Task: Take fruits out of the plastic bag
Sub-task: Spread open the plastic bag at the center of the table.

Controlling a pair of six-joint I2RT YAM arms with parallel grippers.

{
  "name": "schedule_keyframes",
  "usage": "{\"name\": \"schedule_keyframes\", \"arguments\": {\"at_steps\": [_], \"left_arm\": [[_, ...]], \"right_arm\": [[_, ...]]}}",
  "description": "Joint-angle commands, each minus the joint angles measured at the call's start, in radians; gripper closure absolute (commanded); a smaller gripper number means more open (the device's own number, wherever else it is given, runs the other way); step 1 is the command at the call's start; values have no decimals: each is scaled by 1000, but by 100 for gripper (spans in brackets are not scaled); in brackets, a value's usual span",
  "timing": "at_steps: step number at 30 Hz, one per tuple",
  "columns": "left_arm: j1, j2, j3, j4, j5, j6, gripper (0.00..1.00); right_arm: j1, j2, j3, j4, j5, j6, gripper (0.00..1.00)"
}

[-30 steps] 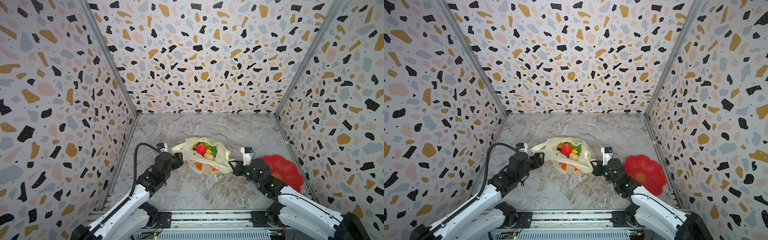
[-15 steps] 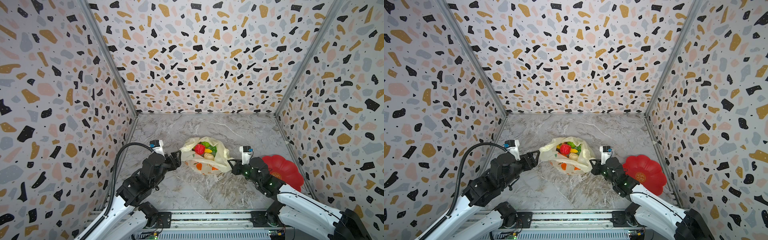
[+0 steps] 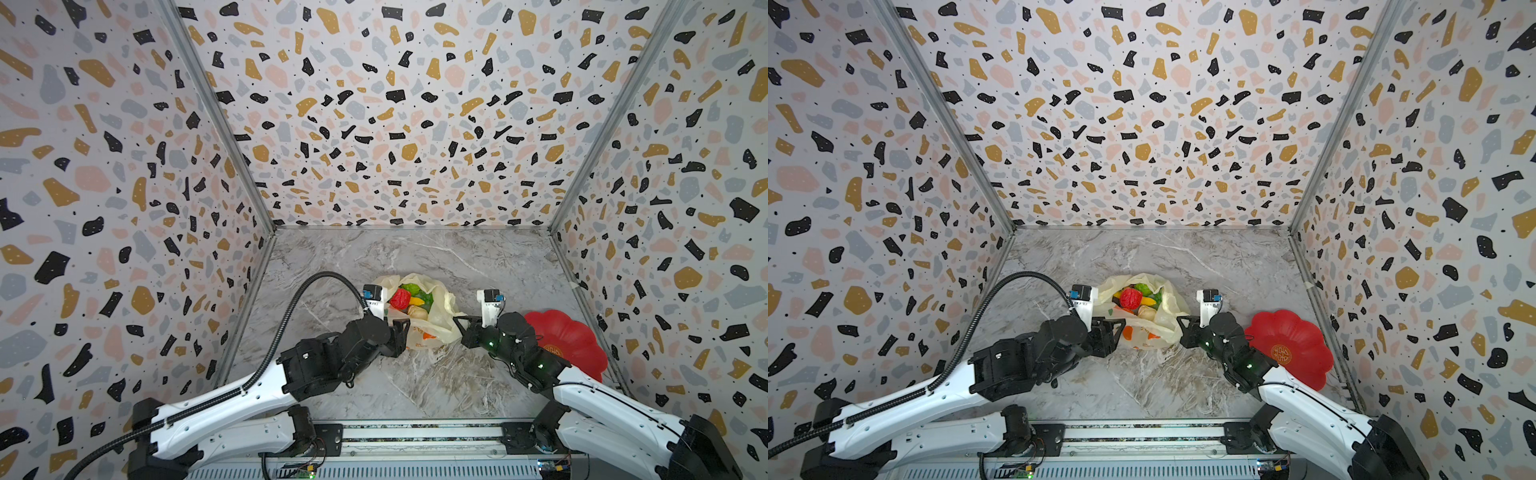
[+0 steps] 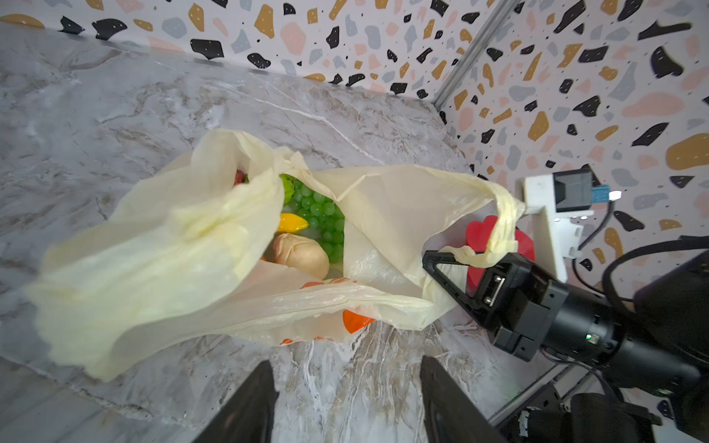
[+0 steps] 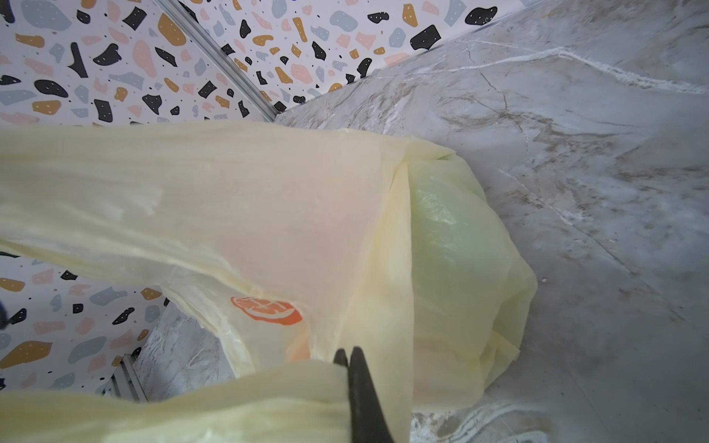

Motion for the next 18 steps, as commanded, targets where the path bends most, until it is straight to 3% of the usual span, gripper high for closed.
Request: {"name": "schedule_keyframes", "arguments": {"at_steps": [1, 6, 10, 14, 18], "left_arm": [[-1, 80, -11, 67, -94, -2, 37], [109, 290, 76, 17, -130, 20, 30], [156, 374, 95, 1, -274, 15, 20], [220, 404, 71, 24, -278, 11, 13], [278, 441, 36, 117, -171, 34, 8]], "right_arm": [[9, -11, 45, -9, 14, -19, 100], [24, -32, 34, -21, 23, -21, 100], [54, -66, 11, -27, 36, -25, 100], [77, -103, -10, -41, 57, -38, 100], [89, -121, -37, -35, 58, -52, 100]]}}
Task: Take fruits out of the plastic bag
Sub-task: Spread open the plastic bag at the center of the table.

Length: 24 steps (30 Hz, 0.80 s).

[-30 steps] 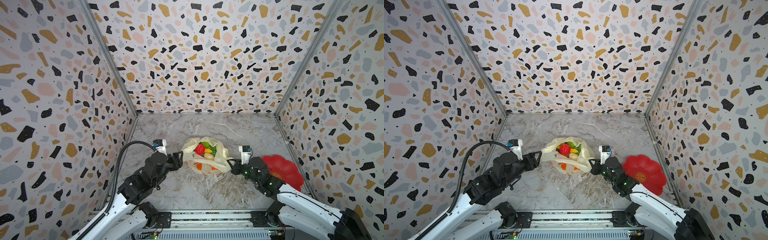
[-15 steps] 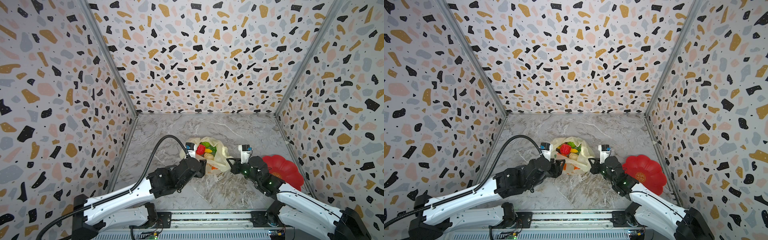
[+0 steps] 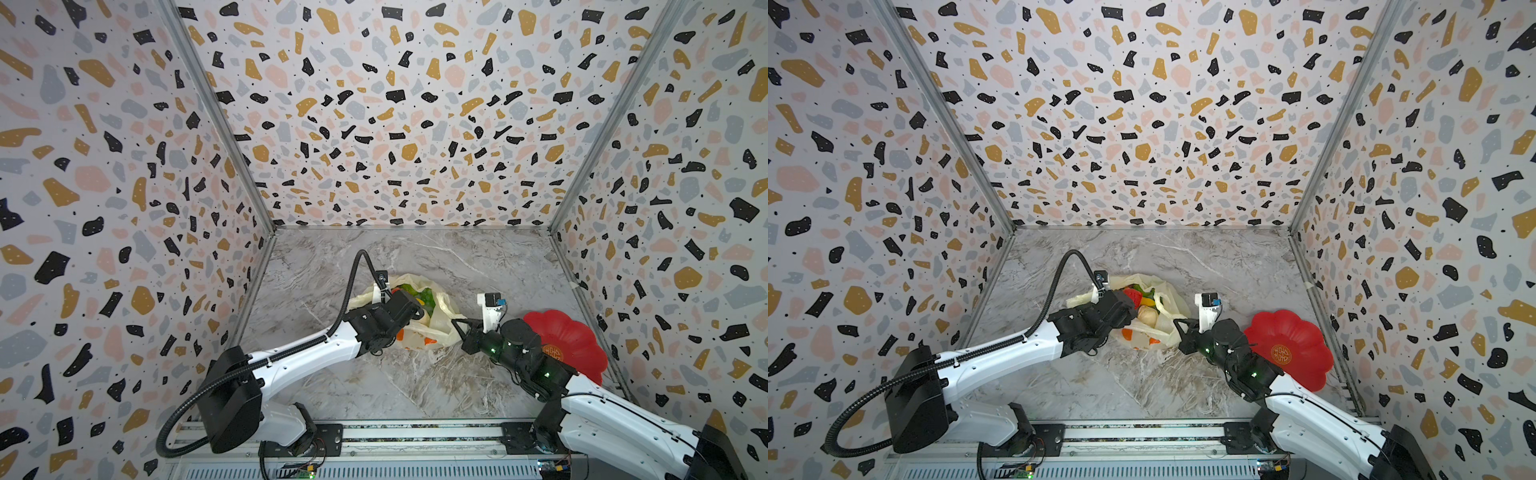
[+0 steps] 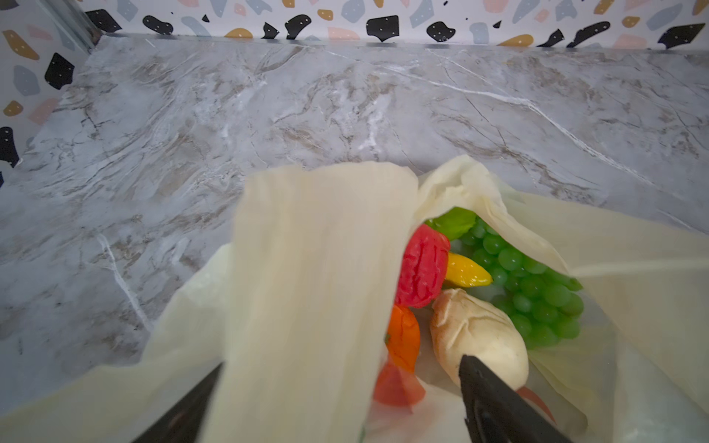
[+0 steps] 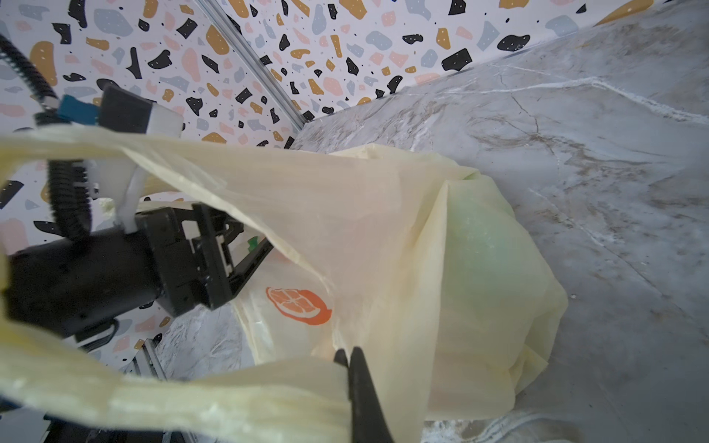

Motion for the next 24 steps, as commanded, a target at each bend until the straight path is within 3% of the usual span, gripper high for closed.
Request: {"name": "schedule_keyframes", "arguments": {"at_steps": [1, 8, 13, 17, 21, 24], "left_arm": [[37, 30, -21, 83, 55, 24, 8], [103, 71, -33, 151, 126, 32, 6], [150, 79, -80, 203, 180, 54, 18], [181, 45, -148, 268, 236, 63, 39], [194, -40, -230, 352, 285, 54, 69], [196, -134, -288, 422, 318, 45, 84]], "right_arm": [[14, -12, -23, -16, 11, -28, 100], [40, 9, -38, -4, 11, -30, 100], [16, -5, -51, -14, 19, -18, 100], [-140, -18, -100, 53, -165, 34, 100], [-333, 16, -168, 208, -406, 117, 100], [-404, 77, -166, 272, -479, 145, 100]]}}
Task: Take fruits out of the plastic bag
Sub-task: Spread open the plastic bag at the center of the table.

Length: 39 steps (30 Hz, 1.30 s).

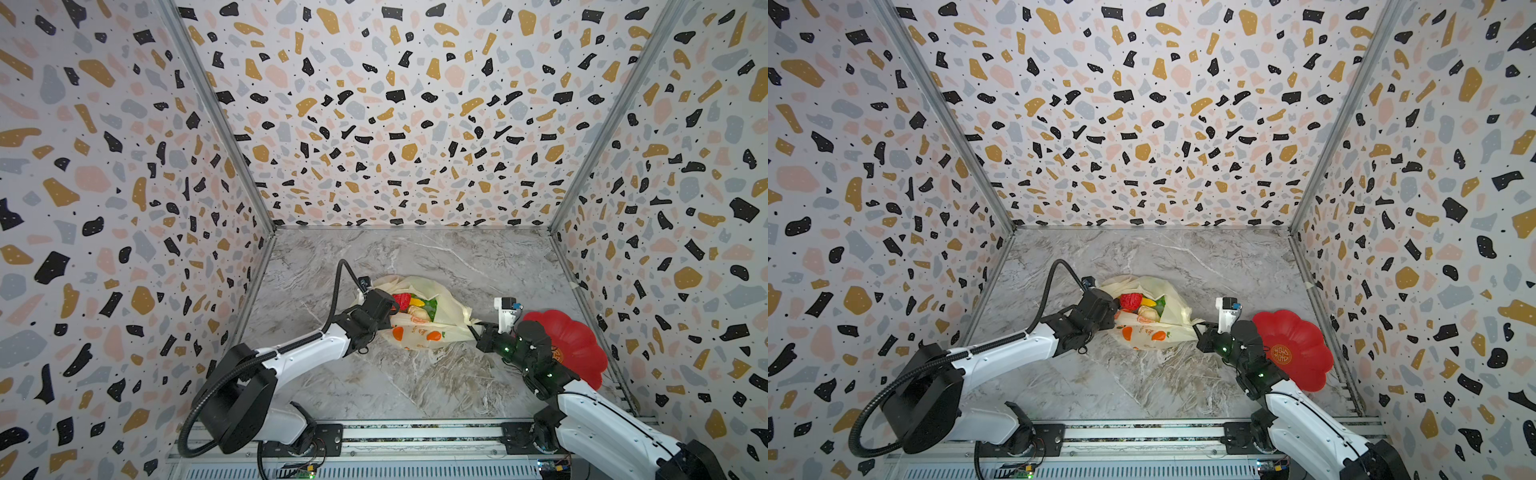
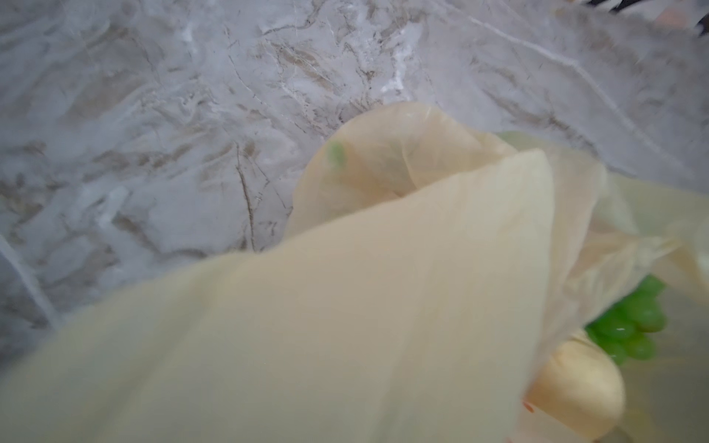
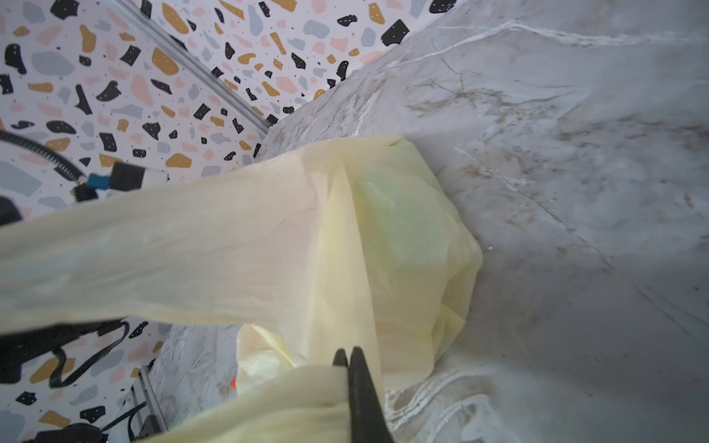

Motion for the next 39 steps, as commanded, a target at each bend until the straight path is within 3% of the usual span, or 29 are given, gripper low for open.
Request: {"name": "schedule_keyframes", "arguments": {"at_steps": [1, 7, 13, 16, 22, 28, 32, 39], "left_arm": [[11, -115, -48, 139, 45, -3, 87], [13, -337, -189, 276, 62, -24, 100], [11, -351, -248, 326, 154, 5, 100], [5, -343, -270, 358, 199, 15, 100], [-49, -336, -278, 352, 171, 56, 100], [-73, -328, -264, 340, 149, 63, 100], [-100, -303, -234, 328, 124, 64, 100], [-121, -267, -202, 318, 97, 63, 100]], "right_arm": [[-60, 57, 12, 143, -170, 66, 100], [-161, 213, 14, 241, -239, 130, 100], [-177, 247, 39, 171, -236, 105, 99], [-175, 152, 64, 34, -175, 44, 84], [-145, -39, 134, -228, -88, -89, 48], [-10, -149, 226, -457, 35, -196, 25], [137, -188, 310, -580, 170, -235, 22], [391, -200, 481, -799, 484, -223, 24]]}}
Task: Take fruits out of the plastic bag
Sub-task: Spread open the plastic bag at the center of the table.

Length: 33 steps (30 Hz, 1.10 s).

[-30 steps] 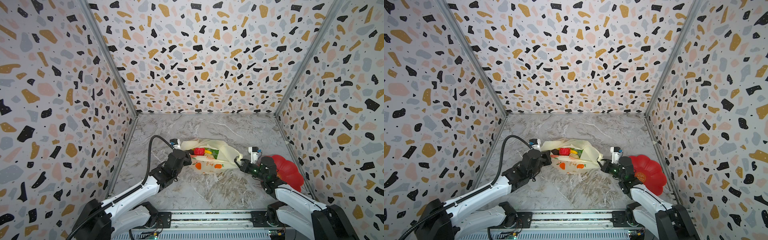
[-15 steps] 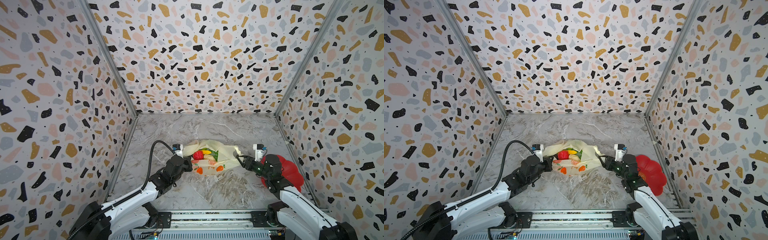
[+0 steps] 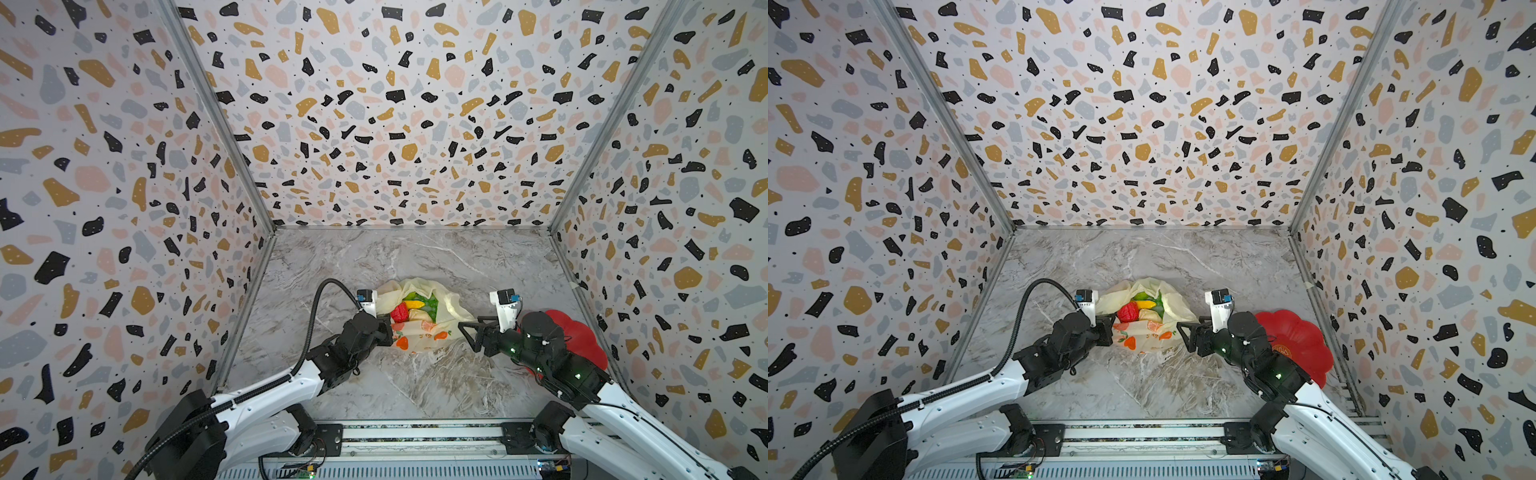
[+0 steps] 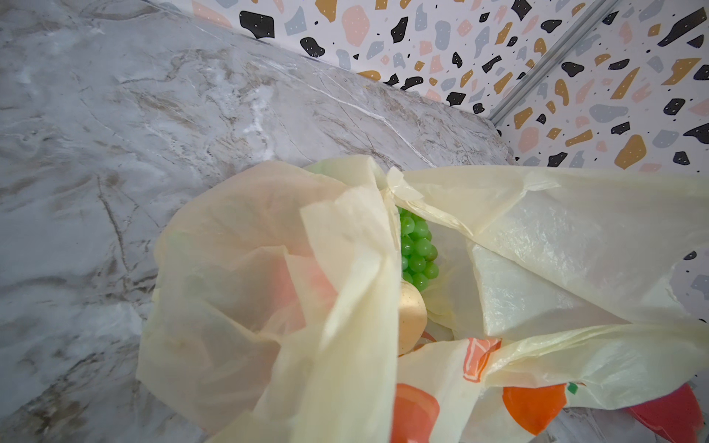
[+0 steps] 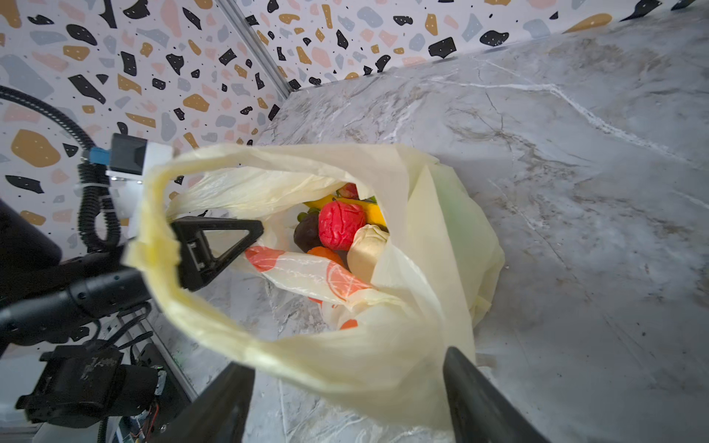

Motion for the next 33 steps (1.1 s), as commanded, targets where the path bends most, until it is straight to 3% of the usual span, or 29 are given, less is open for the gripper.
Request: {"name": "schedule_keyframes", "arguments": {"at_steps": [1, 5, 12, 16, 19, 23, 27, 33], "left_arm": [[-6, 2, 35, 16, -32, 12, 100], [-6, 3, 38, 0, -58, 2, 100], [-6, 2, 36, -9, -73, -5, 100], [-6, -11, 29, -12, -75, -2, 100], [-6, -26, 21, -14, -74, 1, 100], [-6, -50, 3, -20, -72, 1, 100], [-6, -92, -34, -6, -57, 7, 100], [-6, -144, -93, 24, -39, 17, 100]], "right_arm": [[102, -9, 102, -184, 235, -6, 24], [233, -5, 189, -263, 363, 1, 27], [459, 71, 263, -242, 437, 0, 33], [476, 206, 271, -191, 441, -7, 33], [430, 316, 295, -161, 433, -17, 33], [231, 428, 284, -75, 281, -40, 35], [95, 544, 291, -33, 239, -75, 34], [15, 710, 345, 23, 167, -111, 22]]}}
